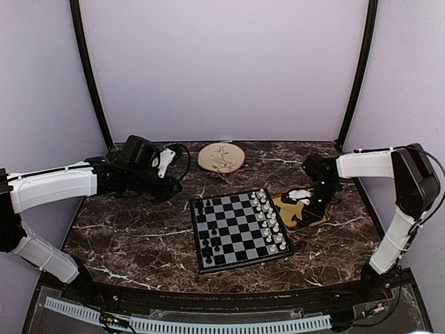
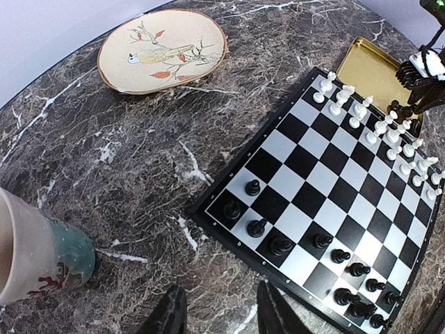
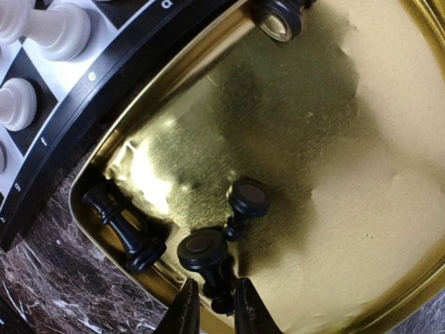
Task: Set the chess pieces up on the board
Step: Pick up the queen from the storage box.
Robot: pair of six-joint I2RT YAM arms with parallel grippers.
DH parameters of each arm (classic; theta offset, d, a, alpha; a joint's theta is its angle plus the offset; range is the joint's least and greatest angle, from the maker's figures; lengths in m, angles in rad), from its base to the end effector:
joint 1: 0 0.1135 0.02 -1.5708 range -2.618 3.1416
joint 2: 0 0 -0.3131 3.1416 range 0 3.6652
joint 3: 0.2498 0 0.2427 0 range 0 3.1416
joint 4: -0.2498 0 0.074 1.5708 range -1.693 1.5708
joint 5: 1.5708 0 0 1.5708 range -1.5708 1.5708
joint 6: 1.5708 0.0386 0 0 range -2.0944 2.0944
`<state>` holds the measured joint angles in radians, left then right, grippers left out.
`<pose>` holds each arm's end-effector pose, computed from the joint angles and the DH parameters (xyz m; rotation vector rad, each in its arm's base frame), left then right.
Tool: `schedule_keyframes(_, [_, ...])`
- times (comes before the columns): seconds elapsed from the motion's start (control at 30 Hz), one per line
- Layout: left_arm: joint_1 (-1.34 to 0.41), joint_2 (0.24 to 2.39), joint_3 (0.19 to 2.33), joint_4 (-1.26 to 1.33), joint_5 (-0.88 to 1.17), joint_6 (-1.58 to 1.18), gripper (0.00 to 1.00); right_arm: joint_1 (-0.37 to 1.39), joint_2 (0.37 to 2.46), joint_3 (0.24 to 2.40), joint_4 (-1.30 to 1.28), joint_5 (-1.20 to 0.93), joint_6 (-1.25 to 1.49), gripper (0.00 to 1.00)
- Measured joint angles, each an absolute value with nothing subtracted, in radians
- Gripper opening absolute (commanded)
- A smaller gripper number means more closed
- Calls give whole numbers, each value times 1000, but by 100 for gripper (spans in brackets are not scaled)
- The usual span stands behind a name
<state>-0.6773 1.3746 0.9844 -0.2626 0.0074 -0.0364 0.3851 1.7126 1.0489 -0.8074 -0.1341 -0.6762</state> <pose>0.2248 -0.1812 0.3182 0.7137 2.1373 -0.3968 0.2739 0.1166 0.2142 -1.5363 2.5982 0.1787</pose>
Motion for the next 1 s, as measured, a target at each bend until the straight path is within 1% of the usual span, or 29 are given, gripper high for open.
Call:
schedule_keyframes(0.17, [-677, 1376, 984, -262, 8, -36, 37, 385, 1731, 1044, -786, -125, -677, 17])
schedule_keyframes(0.57, [-677, 1395, 985, -262, 29, -36, 37, 386, 1717, 1015, -717, -91, -681, 5])
schedule_keyframes(0.83, [-685, 1401, 985, -246, 123, -29, 37, 386, 1705, 1016, -735, -104, -672, 5])
schedule_keyframes(1.0, [-720, 1400, 982, -207, 182, -5, 38, 386, 1681, 1079, -795, -166, -642, 5])
